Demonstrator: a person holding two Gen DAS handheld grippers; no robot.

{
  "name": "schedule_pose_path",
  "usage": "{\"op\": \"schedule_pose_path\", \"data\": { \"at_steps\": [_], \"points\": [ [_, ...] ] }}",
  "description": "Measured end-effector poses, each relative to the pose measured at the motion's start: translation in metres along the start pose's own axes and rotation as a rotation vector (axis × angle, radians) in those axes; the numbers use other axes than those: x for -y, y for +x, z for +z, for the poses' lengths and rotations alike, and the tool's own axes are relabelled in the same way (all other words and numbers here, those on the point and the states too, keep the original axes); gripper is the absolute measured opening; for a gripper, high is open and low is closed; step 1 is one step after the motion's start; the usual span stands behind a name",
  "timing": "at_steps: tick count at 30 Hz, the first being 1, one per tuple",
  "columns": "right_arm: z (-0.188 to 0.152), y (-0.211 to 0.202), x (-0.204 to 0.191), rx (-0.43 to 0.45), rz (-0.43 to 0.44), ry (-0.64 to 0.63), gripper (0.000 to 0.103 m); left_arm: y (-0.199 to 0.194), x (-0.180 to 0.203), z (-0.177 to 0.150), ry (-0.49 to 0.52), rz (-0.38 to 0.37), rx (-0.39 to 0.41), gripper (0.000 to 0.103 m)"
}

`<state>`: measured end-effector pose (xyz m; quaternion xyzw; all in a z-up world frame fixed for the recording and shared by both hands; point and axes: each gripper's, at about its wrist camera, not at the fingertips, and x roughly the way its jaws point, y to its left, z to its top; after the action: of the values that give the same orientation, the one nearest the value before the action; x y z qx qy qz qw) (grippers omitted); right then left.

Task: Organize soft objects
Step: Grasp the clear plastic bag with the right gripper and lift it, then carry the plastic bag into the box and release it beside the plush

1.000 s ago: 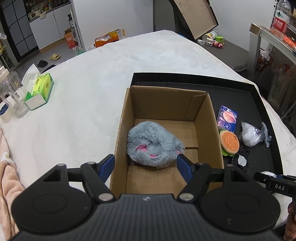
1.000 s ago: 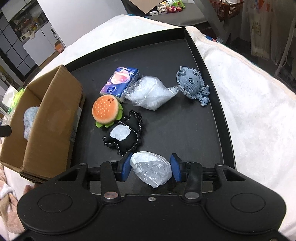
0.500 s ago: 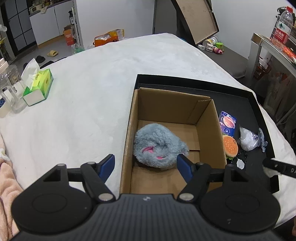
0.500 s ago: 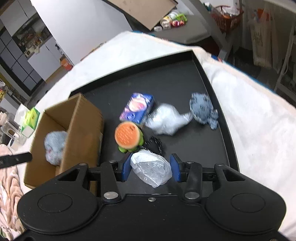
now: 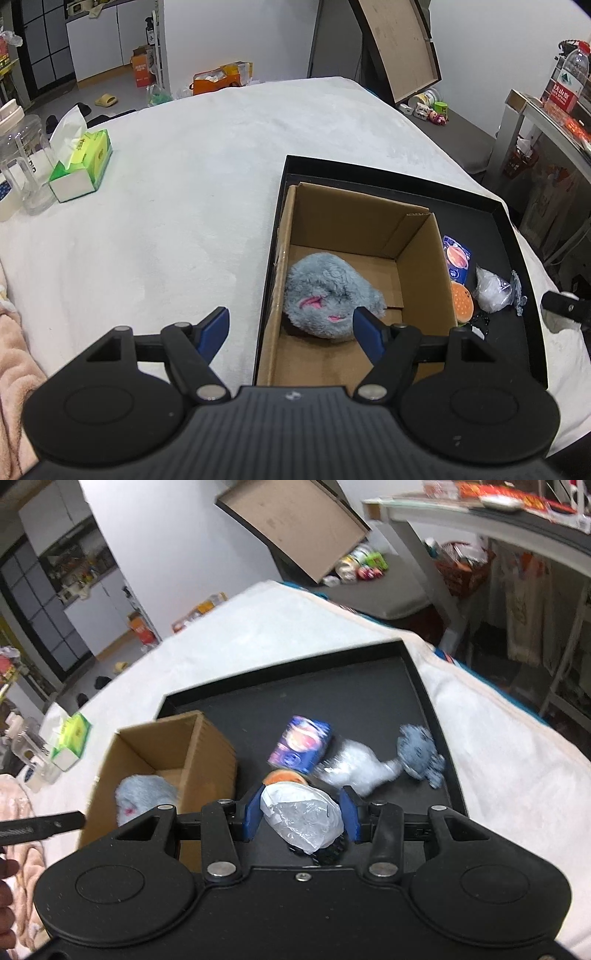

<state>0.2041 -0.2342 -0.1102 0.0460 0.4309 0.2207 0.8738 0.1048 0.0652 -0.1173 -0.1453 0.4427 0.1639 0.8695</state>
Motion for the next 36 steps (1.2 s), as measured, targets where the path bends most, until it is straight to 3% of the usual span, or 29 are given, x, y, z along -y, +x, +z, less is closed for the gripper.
{"op": "schedule_pose_path", "data": {
  "at_steps": [15,28,30,36],
  "points": [
    [0.019,-0.006,-0.049,0.067,0.030,-0.081,0.043,0.004,-0.015,-0.005,-0.014,-0.049,0.013,0.072],
    [0.023,0.011,-0.101,0.060,0.066,-0.148,0.043,0.020,-0.030,-0.014,-0.050,-0.110,-0.009,0.068],
    [0.022,0.015,-0.108,0.059,0.069,-0.157,0.043,0.024,-0.032,-0.017,-0.053,-0.129,-0.017,0.063],
    [0.023,0.030,-0.128,0.056,0.065,-0.184,0.043,0.037,-0.036,-0.024,-0.066,-0.164,-0.059,0.035]
  ]
}}
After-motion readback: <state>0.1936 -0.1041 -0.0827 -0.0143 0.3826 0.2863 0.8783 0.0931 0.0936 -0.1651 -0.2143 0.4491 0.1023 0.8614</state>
